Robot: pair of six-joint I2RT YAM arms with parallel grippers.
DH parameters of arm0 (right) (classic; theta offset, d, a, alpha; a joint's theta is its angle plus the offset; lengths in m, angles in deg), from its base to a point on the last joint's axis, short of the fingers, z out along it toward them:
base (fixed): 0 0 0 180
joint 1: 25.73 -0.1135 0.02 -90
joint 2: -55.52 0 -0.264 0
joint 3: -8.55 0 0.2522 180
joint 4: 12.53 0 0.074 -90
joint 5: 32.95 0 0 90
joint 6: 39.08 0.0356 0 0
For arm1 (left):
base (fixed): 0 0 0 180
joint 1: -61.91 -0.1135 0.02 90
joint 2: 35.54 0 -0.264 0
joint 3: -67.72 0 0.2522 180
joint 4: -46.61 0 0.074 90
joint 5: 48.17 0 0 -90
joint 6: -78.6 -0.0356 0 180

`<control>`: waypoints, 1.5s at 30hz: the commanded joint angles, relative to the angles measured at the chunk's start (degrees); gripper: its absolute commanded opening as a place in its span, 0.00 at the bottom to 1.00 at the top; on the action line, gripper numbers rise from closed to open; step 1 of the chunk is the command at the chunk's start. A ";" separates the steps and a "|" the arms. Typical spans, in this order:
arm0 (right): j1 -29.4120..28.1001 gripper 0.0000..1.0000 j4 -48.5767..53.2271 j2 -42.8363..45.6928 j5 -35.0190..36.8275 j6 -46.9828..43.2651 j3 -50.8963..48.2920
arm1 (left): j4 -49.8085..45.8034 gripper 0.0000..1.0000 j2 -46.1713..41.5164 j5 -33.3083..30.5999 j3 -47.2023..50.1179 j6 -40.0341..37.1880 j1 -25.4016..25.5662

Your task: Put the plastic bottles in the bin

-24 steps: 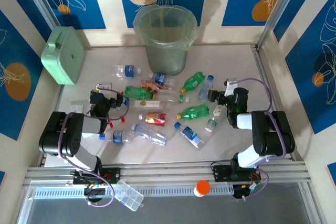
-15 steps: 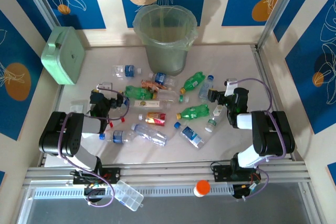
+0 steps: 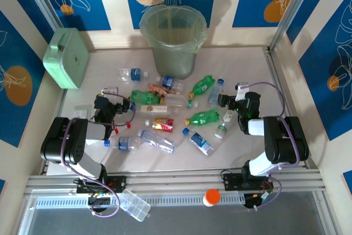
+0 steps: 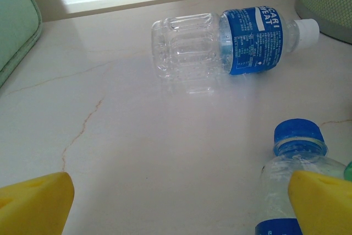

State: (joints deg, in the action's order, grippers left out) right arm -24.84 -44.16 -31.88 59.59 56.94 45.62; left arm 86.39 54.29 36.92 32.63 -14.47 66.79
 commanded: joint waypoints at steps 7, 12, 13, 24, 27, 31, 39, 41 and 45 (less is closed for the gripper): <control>0.17 0.99 -0.26 0.29 -1.94 -0.54 0.92 | 0.78 0.99 -0.62 -2.96 0.22 -0.61 1.27; -3.48 0.99 15.10 8.11 0.97 -4.05 6.42 | -3.73 0.99 -7.64 -17.05 0.24 -0.88 5.03; -4.57 0.99 16.94 10.01 2.85 -4.63 7.13 | -5.75 0.99 -9.41 -18.92 -0.14 -1.03 5.74; -26.59 0.99 32.96 30.22 6.68 -11.53 23.85 | -20.21 0.99 -37.76 -6.43 -7.19 4.63 12.60; -38.89 0.99 43.93 30.75 18.80 -15.31 34.95 | -38.62 0.99 -43.42 -1.44 -17.14 15.15 17.16; -43.21 0.99 67.58 31.77 26.08 7.33 50.54 | -65.58 0.99 -47.48 -6.86 -30.71 28.23 23.82; -28.05 0.99 89.66 28.42 -1.93 25.73 59.04 | -95.00 0.99 -56.83 -5.35 -38.03 41.52 23.50; -30.94 0.99 95.94 26.10 7.59 26.80 58.20 | -93.33 0.99 -60.74 -1.91 -34.32 43.51 23.50; -32.52 0.96 98.67 28.39 21.95 33.47 46.52 | -95.95 0.99 -62.40 -0.98 -30.95 43.98 23.51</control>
State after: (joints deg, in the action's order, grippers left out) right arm -57.17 43.68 -5.06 70.15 83.37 99.45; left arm -5.00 -7.96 33.23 -0.59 26.29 90.31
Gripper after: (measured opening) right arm 0.984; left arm 0.993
